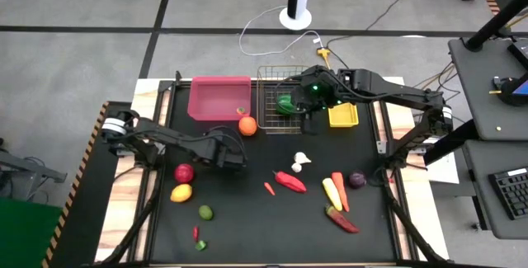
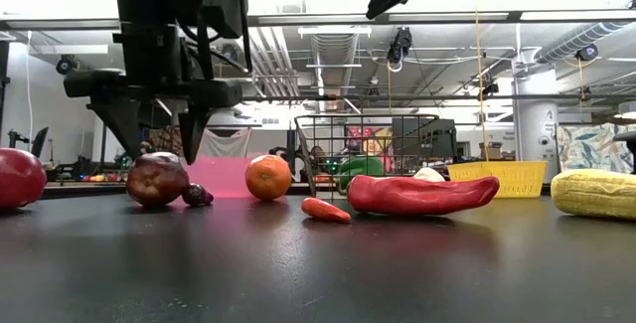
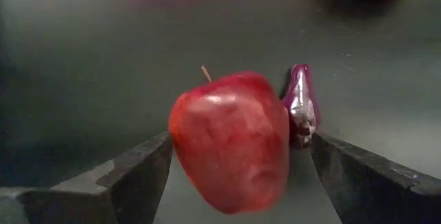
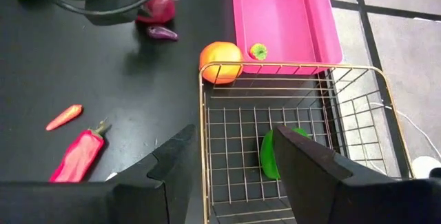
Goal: Sort produce into baskets
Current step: Put the red apple into the red bin
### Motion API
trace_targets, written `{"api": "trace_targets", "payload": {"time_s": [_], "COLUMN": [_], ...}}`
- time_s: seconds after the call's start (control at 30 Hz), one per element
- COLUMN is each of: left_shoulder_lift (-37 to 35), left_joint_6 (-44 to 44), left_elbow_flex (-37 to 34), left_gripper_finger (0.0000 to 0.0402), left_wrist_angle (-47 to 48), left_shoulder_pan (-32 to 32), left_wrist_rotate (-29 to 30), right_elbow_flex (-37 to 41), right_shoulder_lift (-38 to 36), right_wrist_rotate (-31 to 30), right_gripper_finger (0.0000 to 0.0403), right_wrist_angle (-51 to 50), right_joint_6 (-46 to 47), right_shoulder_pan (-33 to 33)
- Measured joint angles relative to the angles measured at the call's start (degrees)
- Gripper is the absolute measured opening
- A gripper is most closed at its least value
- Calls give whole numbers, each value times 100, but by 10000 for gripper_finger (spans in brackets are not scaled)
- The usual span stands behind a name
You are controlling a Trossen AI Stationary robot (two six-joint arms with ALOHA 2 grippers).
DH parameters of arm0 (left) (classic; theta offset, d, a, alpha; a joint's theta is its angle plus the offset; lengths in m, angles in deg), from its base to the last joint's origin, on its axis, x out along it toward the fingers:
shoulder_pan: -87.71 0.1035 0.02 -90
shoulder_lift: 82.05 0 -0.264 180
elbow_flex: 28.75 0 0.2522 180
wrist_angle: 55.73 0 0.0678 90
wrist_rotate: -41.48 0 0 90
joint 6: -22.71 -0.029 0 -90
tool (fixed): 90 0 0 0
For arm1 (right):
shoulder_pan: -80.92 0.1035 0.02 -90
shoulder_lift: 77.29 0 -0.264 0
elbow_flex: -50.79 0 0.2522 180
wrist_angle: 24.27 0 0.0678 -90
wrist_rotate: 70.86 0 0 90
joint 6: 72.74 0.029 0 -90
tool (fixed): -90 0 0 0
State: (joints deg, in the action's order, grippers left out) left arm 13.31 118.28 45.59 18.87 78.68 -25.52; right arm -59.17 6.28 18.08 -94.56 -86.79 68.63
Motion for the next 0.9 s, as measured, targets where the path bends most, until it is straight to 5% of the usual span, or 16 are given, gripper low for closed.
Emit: {"api": "trace_targets", "payload": {"time_s": [0.6, 0.9], "left_shoulder_lift": [296, 287], "left_joint_6": [-123, -276], "left_elbow_flex": [-349, -372], "left_gripper_finger": [322, 262], "left_wrist_angle": [-278, -391], "left_shoulder_pan": [14, 14], "left_wrist_rotate": [-188, -183], "right_elbow_flex": [0, 0], "right_shoulder_lift": [0, 0], "right_wrist_rotate": [0, 0], "right_gripper_finger": [183, 183], "right_wrist_angle": [-3, 2], "right_joint_6": [11, 63], "right_shoulder_pan": [1, 0]}}
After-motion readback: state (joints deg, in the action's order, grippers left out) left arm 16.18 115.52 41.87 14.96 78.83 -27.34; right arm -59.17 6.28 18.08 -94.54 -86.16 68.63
